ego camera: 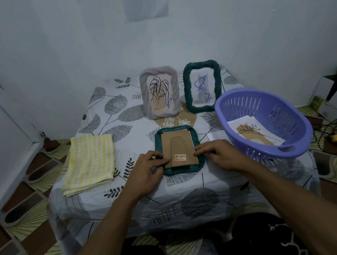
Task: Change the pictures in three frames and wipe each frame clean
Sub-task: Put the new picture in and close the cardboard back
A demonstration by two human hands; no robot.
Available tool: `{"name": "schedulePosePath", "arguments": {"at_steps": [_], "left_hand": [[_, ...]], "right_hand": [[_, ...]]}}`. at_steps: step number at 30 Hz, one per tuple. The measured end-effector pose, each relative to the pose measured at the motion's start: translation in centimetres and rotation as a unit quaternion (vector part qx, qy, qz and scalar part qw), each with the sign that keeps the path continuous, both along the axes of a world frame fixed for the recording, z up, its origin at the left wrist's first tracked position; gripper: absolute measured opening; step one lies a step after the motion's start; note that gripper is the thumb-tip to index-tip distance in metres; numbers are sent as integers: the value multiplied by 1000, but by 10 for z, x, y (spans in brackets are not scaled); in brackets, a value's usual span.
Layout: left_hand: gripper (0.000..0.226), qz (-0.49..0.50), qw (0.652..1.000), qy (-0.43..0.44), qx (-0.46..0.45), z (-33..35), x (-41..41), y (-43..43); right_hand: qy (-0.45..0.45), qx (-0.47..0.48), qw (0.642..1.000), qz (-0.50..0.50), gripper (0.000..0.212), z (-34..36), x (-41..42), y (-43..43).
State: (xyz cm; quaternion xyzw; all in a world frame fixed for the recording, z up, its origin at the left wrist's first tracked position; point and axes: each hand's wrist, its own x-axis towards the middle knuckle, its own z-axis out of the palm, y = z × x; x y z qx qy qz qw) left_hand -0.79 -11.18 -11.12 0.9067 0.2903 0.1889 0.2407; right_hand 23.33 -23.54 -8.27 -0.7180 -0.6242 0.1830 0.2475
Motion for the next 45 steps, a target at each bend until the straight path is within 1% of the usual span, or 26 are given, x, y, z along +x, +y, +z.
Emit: {"name": "schedulePosePath", "arguments": {"at_steps": [3, 6, 9, 13, 16, 20, 22, 27, 31, 34, 36, 38, 42, 43, 45], "left_hand": [[44, -2, 1000, -9, -3, 1, -2, 0], [43, -4, 1000, -6, -3, 1, -1, 0], [43, -2, 1000, 0, -6, 0, 0, 0], [43, 3, 1000, -5, -15, 0, 0, -1], [43, 1, 1000, -6, -16, 1, 0, -1], [43, 4, 1000, -3, -19, 2, 0, -1], [43, 3, 1000, -6, -22, 2, 0, -2], [43, 2, 1000, -7, -22, 4, 1, -3], [43, 4, 1000, -6, -21, 4, 1, -3], [43, 4, 1000, 0, -18, 5, 1, -3], [44, 3, 1000, 2, -16, 5, 1, -3], [44, 1, 1000, 2, -16, 6, 0, -4], [46, 19, 999, -22, -44, 10, 0, -2], [45, 30, 998, -28, -42, 12, 2, -2], [46, 42, 999, -21, -2, 18, 8, -3]], "right_hand": [[-31, -13, 999, 26, 46, 0, 2, 3], [-31, -4, 999, 27, 38, -1, 1, 1], [-3, 1, 1000, 20, 29, -2, 2, -1], [66, 15, 998, -13, 18, -5, 1, -6], [64, 21, 998, -18, 10, -3, -1, -8], [41, 30, 998, -46, 9, -6, -8, -8], [48, 46, 996, -57, 8, -9, -12, -10], [82, 41, 995, -42, 19, -10, -12, -17], [46, 64, 997, -6, 28, -3, -17, -23], [-53, 112, 991, 53, 33, 0, -18, -29], [-89, 107, 988, 67, 36, -3, -16, -30], [-73, 104, 992, 25, 36, -5, -17, -27], [9, 119, 988, -94, 34, -6, -22, -15], [18, 111, 988, -109, 34, -5, -22, -9], [36, 79, 987, -132, 35, -2, -20, 2]]}}
